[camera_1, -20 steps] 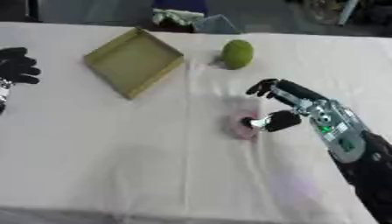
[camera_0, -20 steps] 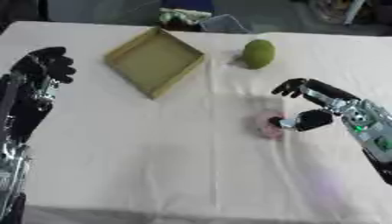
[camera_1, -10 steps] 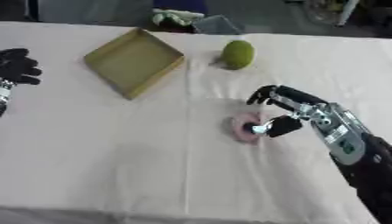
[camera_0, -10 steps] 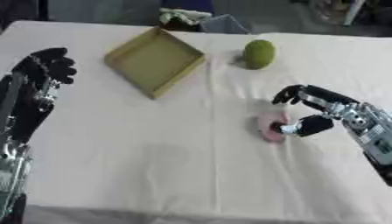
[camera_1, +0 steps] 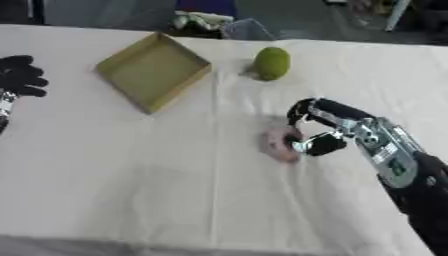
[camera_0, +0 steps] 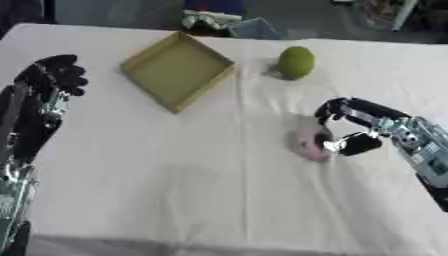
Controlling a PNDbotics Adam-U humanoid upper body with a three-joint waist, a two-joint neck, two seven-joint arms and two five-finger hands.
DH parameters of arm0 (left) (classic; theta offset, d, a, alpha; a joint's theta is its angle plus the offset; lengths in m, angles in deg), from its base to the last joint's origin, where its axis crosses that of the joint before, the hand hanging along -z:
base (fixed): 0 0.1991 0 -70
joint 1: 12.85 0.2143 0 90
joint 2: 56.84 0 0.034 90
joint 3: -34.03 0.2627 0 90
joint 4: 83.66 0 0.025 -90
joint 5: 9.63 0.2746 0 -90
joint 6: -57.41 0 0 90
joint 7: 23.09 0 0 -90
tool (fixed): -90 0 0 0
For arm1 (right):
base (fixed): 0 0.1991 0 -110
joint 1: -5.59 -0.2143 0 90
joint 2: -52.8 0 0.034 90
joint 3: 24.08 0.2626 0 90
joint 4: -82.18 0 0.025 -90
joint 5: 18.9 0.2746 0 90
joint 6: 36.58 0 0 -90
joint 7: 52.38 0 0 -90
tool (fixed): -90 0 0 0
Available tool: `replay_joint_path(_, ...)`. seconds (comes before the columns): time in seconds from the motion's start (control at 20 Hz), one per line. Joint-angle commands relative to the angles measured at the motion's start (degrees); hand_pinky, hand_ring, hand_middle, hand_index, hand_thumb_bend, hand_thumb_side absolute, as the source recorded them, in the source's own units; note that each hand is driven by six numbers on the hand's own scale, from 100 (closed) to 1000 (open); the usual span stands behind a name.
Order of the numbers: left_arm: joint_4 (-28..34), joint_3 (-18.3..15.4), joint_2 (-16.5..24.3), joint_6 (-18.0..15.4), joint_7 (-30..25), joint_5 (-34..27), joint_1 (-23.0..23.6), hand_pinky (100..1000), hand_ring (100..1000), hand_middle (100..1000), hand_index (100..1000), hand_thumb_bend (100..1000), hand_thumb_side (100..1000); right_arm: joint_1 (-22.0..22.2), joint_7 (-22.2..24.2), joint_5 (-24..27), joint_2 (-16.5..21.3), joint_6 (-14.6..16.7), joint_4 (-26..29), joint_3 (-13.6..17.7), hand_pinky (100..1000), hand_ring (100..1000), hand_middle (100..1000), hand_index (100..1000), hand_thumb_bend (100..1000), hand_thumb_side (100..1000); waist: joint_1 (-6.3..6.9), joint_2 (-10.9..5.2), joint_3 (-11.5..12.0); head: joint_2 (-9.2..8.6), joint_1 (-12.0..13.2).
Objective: Pick up objects on the table and place them in the box.
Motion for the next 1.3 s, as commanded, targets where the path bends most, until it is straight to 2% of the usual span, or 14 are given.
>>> replay_joint_path(0.05,0.72,-0.31,1.35,-0.02,0.04,0.2,-0.41,658,668,640,803,382,729,-1.33,-1.75,-1.0,1.6,0.03,0.56,0.78,782,793,738,502,100,158,0.12,-0.89,-0.05,0.3,0.19)
replay_joint_path(0.1,0.72,-0.3,1.34,-0.02,0.02,0.2,-0.41,658,668,640,803,382,729,-1.54,-2.2,-1.22,1.46,0.07,0.6,0.79,778,787,728,480,100,121,0.13,-0.9,0.0,0.3,0.2)
replay_joint_path(0.55,0.67,-0.09,1.26,-0.05,-0.12,0.12,-0.37,658,667,639,803,382,729,-2.46,-3.69,-1.75,0.6,0.64,0.93,1.13,770,776,715,469,100,100,0.25,-1.19,0.43,0.3,-0.2)
replay_joint_path(0.7,0.62,0.07,1.25,-0.09,-0.33,-0.01,-0.31,658,667,639,802,382,729,-6.0,-5.11,-2.78,-2.91,1.07,3.48,1.41,764,771,712,474,100,100,0.26,-1.42,0.6,0.3,-0.25)
replay_joint_path(0.85,0.57,0.14,1.19,-0.11,-0.42,-0.06,-0.23,658,667,639,803,382,730,-10.43,-5.76,-4.72,-7.3,0.28,2.86,0.99,765,768,711,473,100,100,0.35,-1.52,0.76,0.3,-0.28)
replay_joint_path(1.2,0.63,0.31,0.92,-0.2,-0.61,-0.25,-0.49,659,667,639,803,382,729,-21.19,-6.7,-11.28,-17.61,0.22,-6.41,1.56,760,757,707,470,100,100,0.75,-1.21,1.49,0.3,-0.71)
replay_joint_path(1.3,0.68,0.76,0.57,-0.28,-0.93,-0.42,-0.88,658,667,639,803,382,729,-23.98,-7.57,-13.08,-20.11,0.22,-9.28,2.48,758,754,705,469,100,100,1.02,-0.92,2.87,0.26,-1.92)
